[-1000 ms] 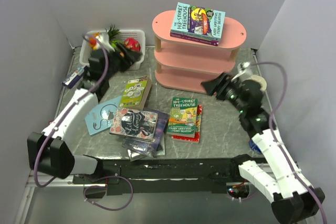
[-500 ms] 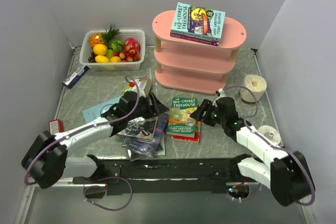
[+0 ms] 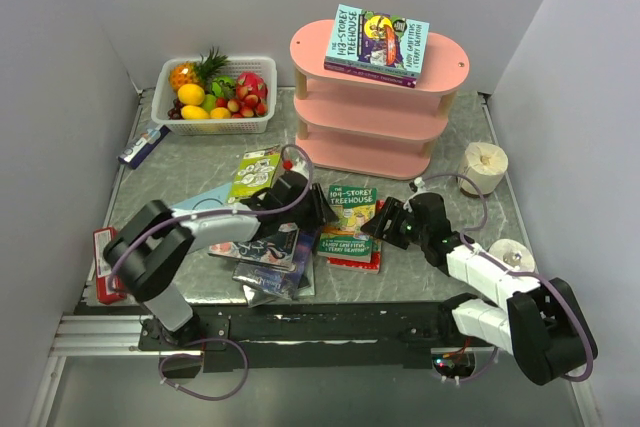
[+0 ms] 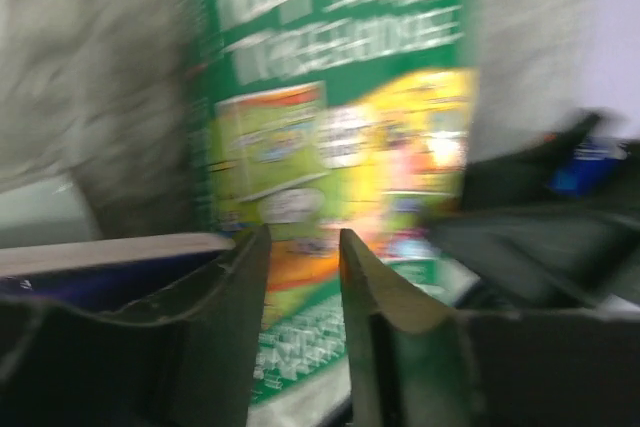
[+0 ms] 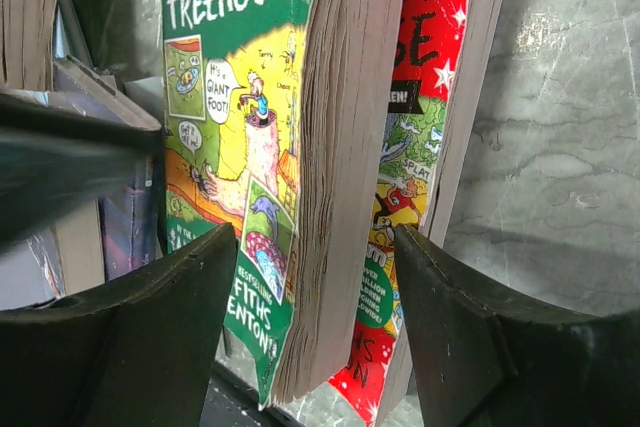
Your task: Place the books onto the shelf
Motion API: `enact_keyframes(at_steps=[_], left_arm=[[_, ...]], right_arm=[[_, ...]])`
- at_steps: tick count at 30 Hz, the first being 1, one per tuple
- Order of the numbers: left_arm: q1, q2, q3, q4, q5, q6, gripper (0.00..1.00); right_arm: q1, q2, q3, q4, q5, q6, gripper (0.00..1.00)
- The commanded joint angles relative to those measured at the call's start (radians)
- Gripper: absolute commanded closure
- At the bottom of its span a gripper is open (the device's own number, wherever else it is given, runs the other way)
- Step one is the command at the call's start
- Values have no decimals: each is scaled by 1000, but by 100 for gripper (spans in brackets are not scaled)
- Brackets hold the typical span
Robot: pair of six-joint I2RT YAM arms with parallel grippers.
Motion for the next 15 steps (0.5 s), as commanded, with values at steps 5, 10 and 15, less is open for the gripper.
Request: enact_keyframes(at_steps=[5, 10, 15], left_arm=[[-18, 141, 23, -72, -51, -13, 69], [-21, 208, 37, -60, -25, -7, 72], [-21, 264, 28, -60, -31, -6, 76]], right_arm=[[5, -21, -25, 20, 10, -14, 27], [5, 22, -22, 38, -9, -8, 27], [4, 68, -6, 46, -34, 7, 22]])
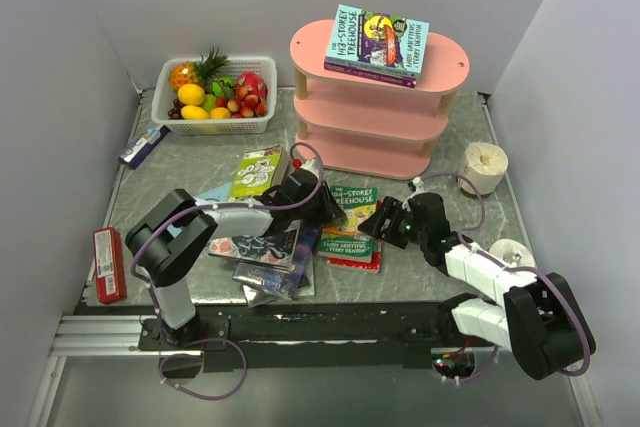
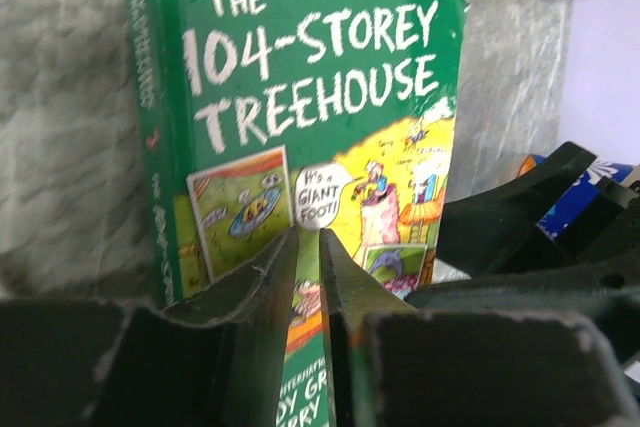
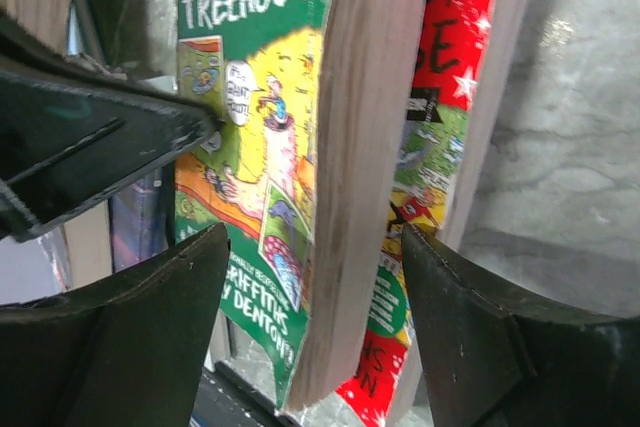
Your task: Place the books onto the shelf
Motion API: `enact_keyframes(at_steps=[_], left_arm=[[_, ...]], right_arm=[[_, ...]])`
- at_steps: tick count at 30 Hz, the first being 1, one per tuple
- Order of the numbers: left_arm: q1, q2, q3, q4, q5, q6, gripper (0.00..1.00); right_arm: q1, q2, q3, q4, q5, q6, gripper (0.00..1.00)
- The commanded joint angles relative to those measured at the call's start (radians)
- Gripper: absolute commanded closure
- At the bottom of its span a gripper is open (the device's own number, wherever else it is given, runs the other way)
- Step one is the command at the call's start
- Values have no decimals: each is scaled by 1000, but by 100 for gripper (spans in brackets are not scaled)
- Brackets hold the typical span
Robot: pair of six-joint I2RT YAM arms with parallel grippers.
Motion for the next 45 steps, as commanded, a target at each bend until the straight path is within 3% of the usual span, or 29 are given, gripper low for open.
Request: enact_keyframes(at_steps=[1, 10, 15, 30, 36, 39, 42, 43, 45], left_arm=[[-10, 115, -41, -129, -42, 17, 77], [47, -80, -107, -168, -123, 4, 76], [47, -99, -86, -217, -166, 15, 76], [32, 85, -61, -203, -136, 17, 78], [25, 84, -69, -188, -134, 15, 78], [19, 79, -63, -191, -134, 18, 78], [15, 67, -61, -195, -134, 15, 77], [15, 61, -64, -195, -134, 13, 78], [15, 26, -69, -214, -143, 12, 77]], right_arm=[[5, 47, 6, -10, -11, 5, 21], [4, -67, 20, -108, 66, -21, 21], [5, -71, 31, -117, 61, -29, 21], [4, 28, 18, -27, -11, 9, 20], [7, 56, 9, 56, -47, 40, 21], [5, 77, 8, 101, -84, 64, 27], [7, 77, 3, 151, -107, 83, 52], [7, 68, -5, 160, -109, 80, 67], [7, 23, -6, 141, -107, 71, 79]])
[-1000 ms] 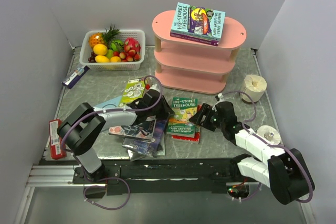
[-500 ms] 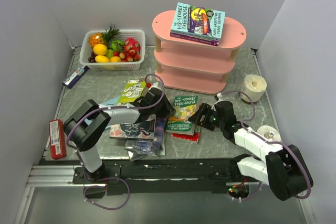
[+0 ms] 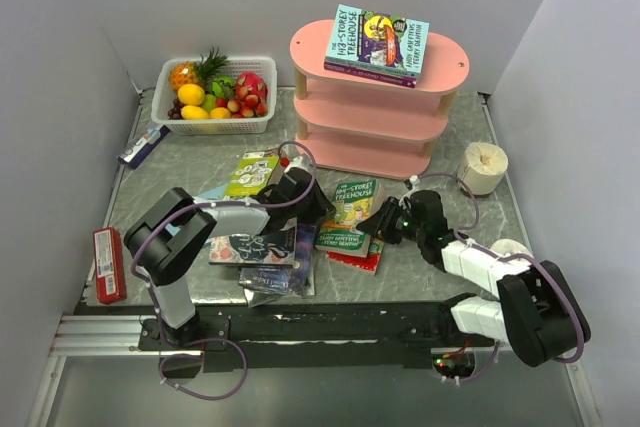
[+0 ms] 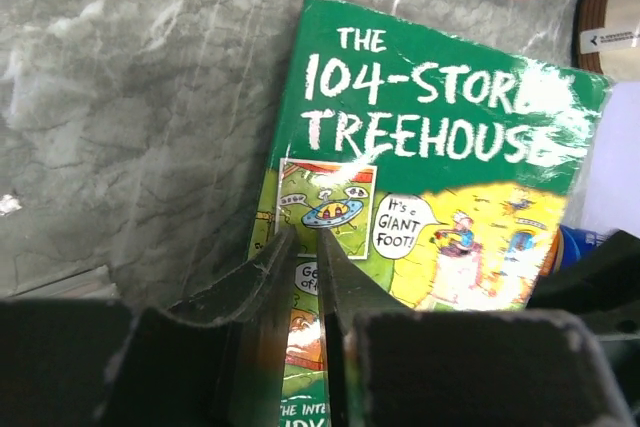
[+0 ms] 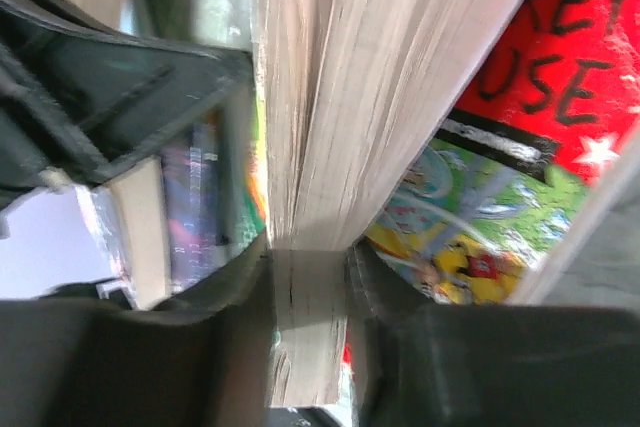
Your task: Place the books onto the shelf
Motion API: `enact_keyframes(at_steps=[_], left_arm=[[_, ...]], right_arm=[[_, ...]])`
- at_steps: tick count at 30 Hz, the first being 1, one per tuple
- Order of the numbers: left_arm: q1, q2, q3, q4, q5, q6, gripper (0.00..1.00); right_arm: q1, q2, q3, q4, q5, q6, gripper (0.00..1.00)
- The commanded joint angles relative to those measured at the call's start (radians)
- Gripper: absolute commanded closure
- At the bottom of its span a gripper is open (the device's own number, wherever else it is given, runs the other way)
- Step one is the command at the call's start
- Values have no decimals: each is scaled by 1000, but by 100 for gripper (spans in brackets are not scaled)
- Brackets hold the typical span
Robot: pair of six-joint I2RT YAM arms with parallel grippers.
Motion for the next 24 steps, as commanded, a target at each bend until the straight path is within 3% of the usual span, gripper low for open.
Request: enact_keyframes(at_steps=[1, 3, 5, 9, 12, 15, 19, 22, 24], left_arm=[[-16, 4, -53, -231, -37, 45, 77], [-11, -64, -50, -281, -59, 50, 75], [6, -125, -56, -308, -63, 54, 73], [72, -347, -75, -349, -2, 89, 52], [144, -496, -82, -345, 166, 166, 39], [210, -645, -73, -374, 280, 227, 28], [266, -832, -81, -412, 337, 275, 3], [286, -941, -101, -388, 410, 304, 4], [300, -975, -107, -362, 504, 307, 4]], right_arm=[[4, -72, -8, 15, -15, -26, 91], [5, -165, 12, -72, -21, -57, 100], [5, -227, 35, -176, -41, -79, 100], [-8, -295, 213, -383, -179, -178, 100], [-13, -246, 355, -502, -392, -237, 100], [-4, -239, 379, -385, -553, -127, 100], [-5, -247, 475, -454, -629, -118, 100], [-2, -230, 574, -600, -687, -194, 100], [-17, -209, 604, -611, -760, -133, 100]])
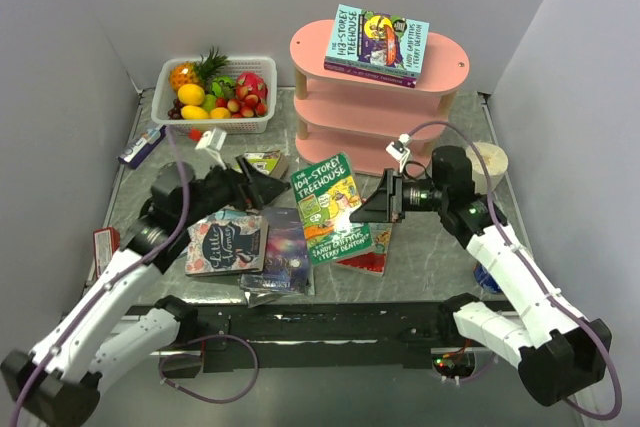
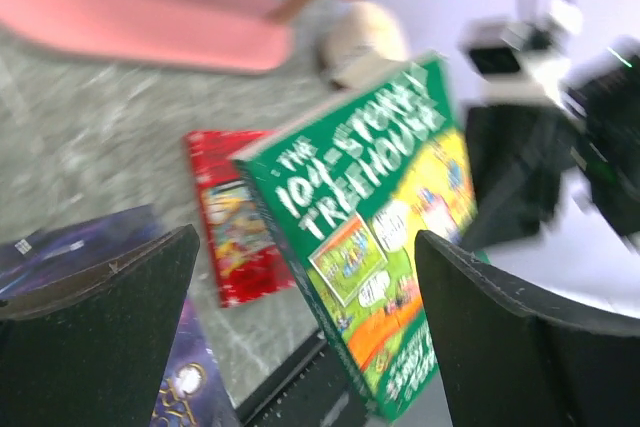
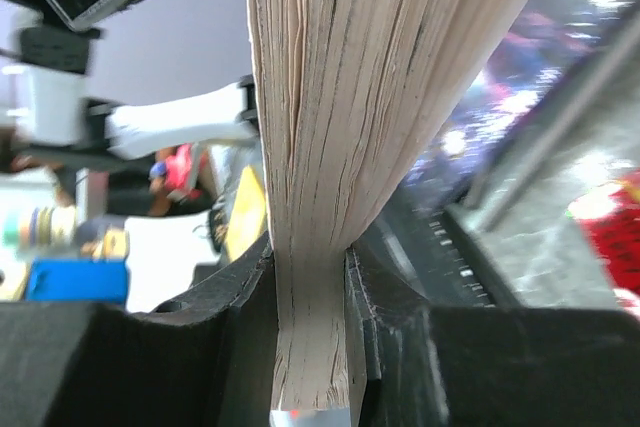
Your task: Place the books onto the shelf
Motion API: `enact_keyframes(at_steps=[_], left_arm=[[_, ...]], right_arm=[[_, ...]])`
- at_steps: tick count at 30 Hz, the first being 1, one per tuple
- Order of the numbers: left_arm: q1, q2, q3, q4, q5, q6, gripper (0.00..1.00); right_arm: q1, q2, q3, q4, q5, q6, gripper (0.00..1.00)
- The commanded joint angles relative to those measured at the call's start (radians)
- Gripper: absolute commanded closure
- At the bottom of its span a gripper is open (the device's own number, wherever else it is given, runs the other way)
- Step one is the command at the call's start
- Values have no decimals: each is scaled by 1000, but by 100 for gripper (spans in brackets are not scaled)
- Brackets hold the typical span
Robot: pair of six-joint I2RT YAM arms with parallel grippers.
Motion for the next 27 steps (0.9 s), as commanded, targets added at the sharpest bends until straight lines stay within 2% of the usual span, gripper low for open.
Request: enact_keyframes(at_steps=[1, 3, 6, 10, 25, 27], left_arm=[[34, -67, -35, 36, 210, 55, 4], [44, -78, -55, 100, 297, 24, 4], [62, -77, -95, 177, 380, -17, 4], [77, -66, -124, 313, 504, -79, 4], [93, 9, -116, 660, 684, -264, 1], [91, 41, -118, 727, 710, -301, 4]], right_arm=[[-8, 28, 146, -77, -217, 13, 100], [-2, 65, 240, -237, -250, -96, 100], [1, 77, 319, -326, -323, -154, 100], [6, 59, 347, -293, -375, -111, 100], [46, 45, 350, -286, -412, -133, 100], [59, 54, 368, -312, -406, -148, 100]])
